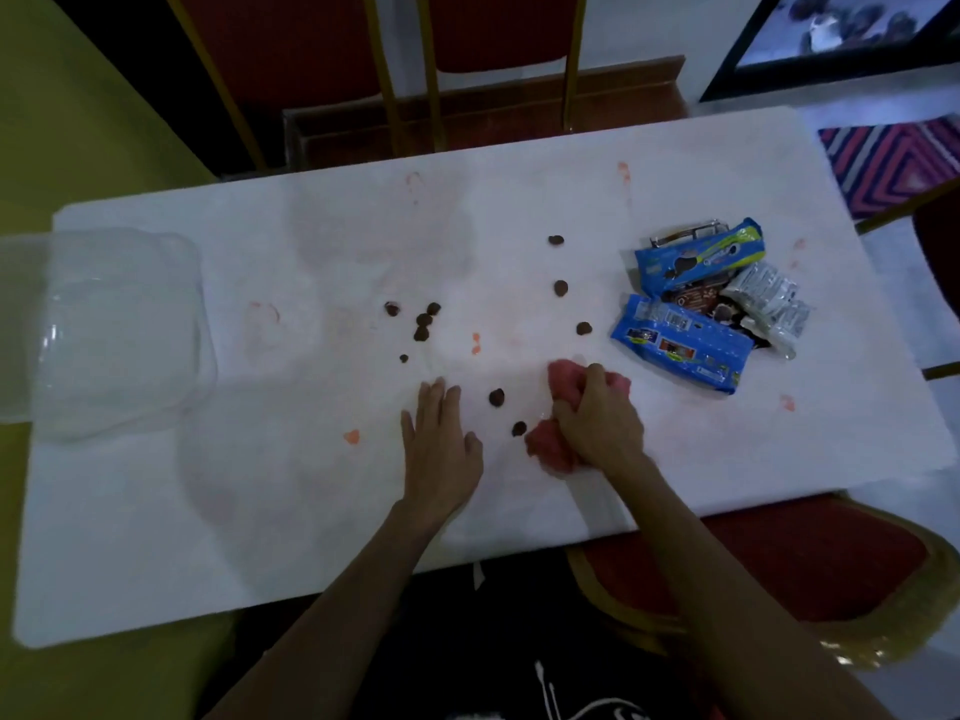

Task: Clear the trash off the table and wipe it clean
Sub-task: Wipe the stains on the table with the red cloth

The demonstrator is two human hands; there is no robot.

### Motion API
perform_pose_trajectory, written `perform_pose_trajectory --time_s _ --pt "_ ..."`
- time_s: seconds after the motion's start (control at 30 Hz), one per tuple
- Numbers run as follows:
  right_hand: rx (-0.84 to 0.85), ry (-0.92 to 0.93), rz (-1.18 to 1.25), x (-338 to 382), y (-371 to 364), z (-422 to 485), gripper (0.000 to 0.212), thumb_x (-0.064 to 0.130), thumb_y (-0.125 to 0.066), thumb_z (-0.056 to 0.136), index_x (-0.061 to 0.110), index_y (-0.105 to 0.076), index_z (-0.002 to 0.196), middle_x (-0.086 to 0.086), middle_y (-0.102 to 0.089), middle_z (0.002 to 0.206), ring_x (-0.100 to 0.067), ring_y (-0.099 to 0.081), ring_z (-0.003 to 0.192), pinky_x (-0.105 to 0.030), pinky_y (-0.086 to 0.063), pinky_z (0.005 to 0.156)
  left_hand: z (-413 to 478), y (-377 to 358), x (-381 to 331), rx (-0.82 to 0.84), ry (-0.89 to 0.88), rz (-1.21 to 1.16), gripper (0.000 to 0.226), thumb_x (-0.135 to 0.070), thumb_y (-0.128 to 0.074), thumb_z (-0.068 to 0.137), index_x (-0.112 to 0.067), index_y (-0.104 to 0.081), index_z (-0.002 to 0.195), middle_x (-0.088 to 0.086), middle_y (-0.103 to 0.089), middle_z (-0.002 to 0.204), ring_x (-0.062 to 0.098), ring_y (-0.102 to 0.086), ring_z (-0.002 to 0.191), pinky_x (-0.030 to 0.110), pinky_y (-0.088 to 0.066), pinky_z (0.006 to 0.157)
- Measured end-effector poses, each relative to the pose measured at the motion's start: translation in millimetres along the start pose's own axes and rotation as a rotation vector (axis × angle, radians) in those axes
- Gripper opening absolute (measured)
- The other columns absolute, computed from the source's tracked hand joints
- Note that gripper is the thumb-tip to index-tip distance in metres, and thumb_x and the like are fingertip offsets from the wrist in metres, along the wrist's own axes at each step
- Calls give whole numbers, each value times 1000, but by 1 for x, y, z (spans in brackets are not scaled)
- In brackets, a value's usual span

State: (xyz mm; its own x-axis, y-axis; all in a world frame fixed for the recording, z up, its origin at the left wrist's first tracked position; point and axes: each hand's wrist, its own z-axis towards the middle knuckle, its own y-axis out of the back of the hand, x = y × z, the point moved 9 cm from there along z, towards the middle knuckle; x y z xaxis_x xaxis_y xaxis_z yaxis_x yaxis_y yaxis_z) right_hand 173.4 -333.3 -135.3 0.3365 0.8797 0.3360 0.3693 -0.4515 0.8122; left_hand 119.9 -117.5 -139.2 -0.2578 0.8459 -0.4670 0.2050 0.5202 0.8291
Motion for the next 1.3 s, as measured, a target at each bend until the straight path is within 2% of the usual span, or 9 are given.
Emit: perform_pose_trajectory --time_s 0.23,0.37,0.53,0.67,0.8,0.9,1.03,1.17,1.3 --pt "60 268 112 121 -44 -8 43 34 -60 95 12 -45 129 -6 -64 108 -19 -61 84 -30 -49 70 16 33 22 -114 43 -132 52 -12 -47 95 -9 -38 145 12 -24 160 28 -9 152 51 -10 122" --pt "-81 217 126 101 10 10 38 45 -61 90 18 -51 114 -1 -61 97 -20 -58 81 -33 -50 70 24 65 54 -228 130 -158 53 -11 -53 93 -10 -40 144 10 -28 159 27 -13 152 50 -17 122" --pt "-330 69 37 51 73 46 29 18 -54 94 14 -51 123 -12 -52 114 -30 -61 93 -36 -48 71 36 81 89 -254 206 -142 52 -12 -57 91 -7 -44 141 15 -36 154 32 -21 148 52 -23 120" --pt "-114 -24 -21 55 44 63 47 21 -59 95 9 -42 138 -20 -42 137 -37 -56 115 -47 -52 93 46 77 104 -188 255 -63 55 -17 -58 89 -8 -44 141 17 -37 152 34 -25 146 55 -28 117" --pt "69 251 -11 102 17 58 34 17 -55 91 13 -52 125 -18 -54 123 -30 -56 105 -39 -50 90 57 74 102 -107 278 -29 56 -19 -56 92 -12 -39 145 15 -25 159 34 -13 150 56 -21 118" --pt "2 327 -27 115 41 61 29 21 -55 90 16 -56 119 -13 -57 110 -25 -56 91 -36 -52 83 63 80 105 -75 287 1 56 -21 -55 94 -14 -37 147 14 -22 160 33 -11 151 57 -19 118" --pt "-208 205 -39 89 106 94 36 20 -54 91 14 -54 126 -15 -53 115 -28 -54 91 -35 -47 79 68 86 115 -40 305 24 55 -21 -54 93 -14 -38 145 15 -23 160 31 -14 150 58 -21 116" --pt "-33 12 -173 66 93 123 50 23 -55 94 11 -40 140 -21 -45 133 -40 -54 116 -52 -49 95 67 83 118 13 335 -12 61 -22 -53 95 -17 -29 151 8 -6 165 26 -3 153 55 -13 120" --pt "2 3 -116 76 55 110 70 23 -65 90 10 -26 147 -22 -38 143 -41 -46 128 -55 -45 105 65 80 116 28 351 -34 66 -22 -56 94 -18 -25 152 4 1 166 24 2 153 55 -9 120"
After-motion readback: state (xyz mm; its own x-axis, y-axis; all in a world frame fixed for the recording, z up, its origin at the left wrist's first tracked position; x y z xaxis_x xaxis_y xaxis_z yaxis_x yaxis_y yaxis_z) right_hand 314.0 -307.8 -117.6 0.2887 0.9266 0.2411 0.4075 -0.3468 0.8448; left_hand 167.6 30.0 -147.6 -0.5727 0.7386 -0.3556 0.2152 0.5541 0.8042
